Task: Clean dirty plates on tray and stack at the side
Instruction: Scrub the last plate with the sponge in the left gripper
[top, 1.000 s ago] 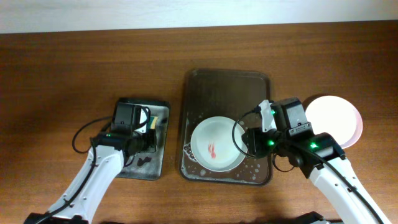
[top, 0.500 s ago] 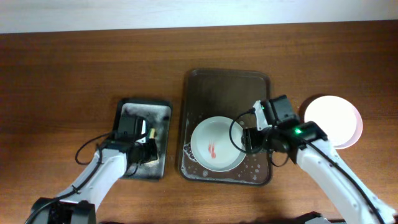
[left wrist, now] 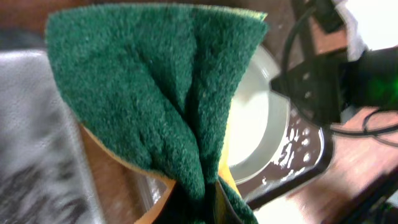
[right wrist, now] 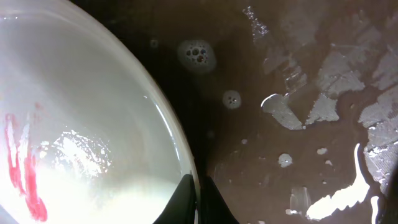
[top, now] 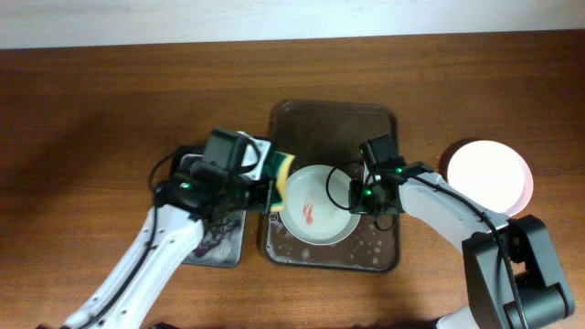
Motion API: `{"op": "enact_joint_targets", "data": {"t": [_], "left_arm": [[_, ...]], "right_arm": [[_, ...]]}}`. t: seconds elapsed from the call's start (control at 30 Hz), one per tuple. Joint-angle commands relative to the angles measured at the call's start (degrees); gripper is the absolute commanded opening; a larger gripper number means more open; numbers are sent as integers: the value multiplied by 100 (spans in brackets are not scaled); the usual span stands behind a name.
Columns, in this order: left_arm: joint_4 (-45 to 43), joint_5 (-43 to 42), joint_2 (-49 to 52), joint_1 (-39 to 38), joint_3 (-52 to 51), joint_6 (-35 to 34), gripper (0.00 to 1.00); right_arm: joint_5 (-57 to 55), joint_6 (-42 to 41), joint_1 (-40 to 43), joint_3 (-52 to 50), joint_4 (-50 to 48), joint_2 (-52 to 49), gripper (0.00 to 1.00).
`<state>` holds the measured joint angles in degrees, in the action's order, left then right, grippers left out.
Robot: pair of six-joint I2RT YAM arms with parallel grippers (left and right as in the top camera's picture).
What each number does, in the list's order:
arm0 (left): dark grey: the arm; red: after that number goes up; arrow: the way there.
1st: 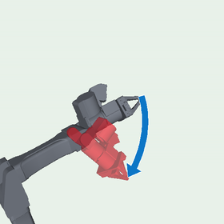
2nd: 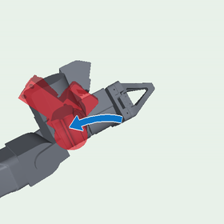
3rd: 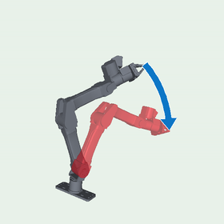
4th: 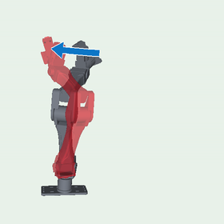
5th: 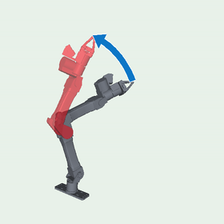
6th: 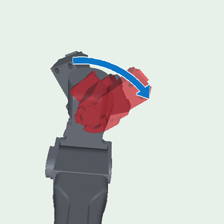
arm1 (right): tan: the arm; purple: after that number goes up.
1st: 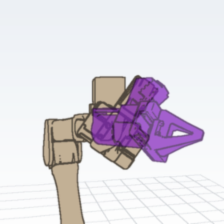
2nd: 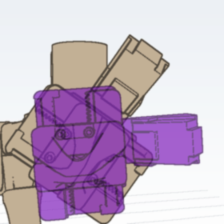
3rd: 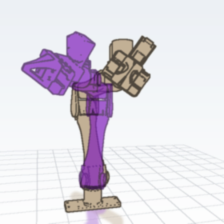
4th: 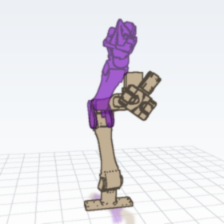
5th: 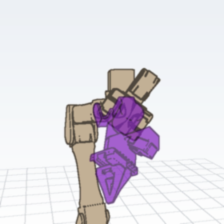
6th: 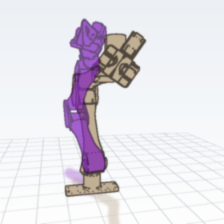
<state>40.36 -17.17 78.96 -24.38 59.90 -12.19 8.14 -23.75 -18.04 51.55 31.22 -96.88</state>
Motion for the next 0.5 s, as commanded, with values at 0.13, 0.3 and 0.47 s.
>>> {"op": "enact_joint_targets", "data": {"t": [0.13, 0.3, 0.47], "left_arm": [[-1132, -153, 1541, -999, 13, -1185, 0], [-2044, -151, 2557, -1375, 13, -1646, 1], [-2256, -393, 3383, -1377, 13, -1862, 0]], "right_arm": [[-634, -367, 22, 9, 302, -98, 4], [-992, -396, 22, 9, 435, -98, 4], [-992, -396, 22, 9, 459, -98, 4]]}}
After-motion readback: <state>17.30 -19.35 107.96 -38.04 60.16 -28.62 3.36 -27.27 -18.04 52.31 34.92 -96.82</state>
